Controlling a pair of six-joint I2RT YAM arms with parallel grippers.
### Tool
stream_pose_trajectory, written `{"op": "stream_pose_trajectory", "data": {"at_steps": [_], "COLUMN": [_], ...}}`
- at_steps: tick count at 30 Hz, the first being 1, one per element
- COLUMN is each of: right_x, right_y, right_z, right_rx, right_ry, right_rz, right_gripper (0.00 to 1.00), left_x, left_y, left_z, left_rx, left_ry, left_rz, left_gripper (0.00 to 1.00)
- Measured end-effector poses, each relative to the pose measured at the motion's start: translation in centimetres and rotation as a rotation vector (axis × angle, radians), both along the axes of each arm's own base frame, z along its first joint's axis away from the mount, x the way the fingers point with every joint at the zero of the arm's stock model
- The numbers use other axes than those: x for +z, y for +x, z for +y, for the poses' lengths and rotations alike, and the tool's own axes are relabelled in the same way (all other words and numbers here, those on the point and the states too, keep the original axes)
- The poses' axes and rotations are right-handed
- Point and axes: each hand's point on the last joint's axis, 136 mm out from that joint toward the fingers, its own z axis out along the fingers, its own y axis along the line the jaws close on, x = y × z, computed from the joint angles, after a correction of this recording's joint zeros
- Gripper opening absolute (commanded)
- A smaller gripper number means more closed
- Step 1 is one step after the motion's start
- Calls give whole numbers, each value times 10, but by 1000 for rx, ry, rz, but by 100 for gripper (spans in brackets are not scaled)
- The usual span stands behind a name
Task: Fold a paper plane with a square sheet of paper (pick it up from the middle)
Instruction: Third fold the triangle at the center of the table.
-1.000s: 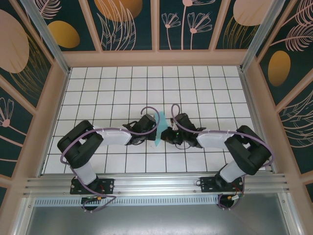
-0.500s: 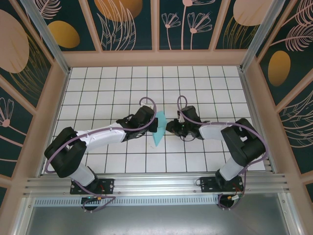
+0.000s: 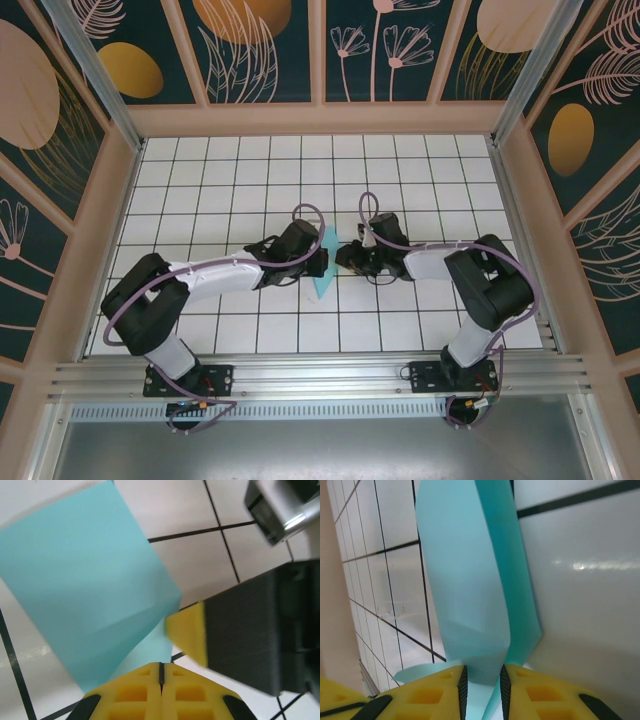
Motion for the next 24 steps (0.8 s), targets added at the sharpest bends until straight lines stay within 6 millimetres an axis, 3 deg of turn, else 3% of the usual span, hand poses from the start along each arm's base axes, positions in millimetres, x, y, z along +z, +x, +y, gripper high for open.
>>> {"op": "stream_pose_trajectory", "data": {"at_steps": [11, 19, 24], "right_x": [0, -3, -9], "right_y": [3, 9, 10], "right_z": [7, 15, 20], "right_rx": [64, 125, 177], "right_ry": [30, 34, 31], "right_rz": [-17, -50, -53], "right_gripper": [29, 28, 22], "left_x": [-32, -46, -51], "left_y": [-1, -5, -9], "left_z": [11, 20, 23], "left_rx": [27, 35, 35], "left_ry": [79, 114, 124], "left_rz": [35, 50, 59], "left_gripper": [0, 0, 0]}}
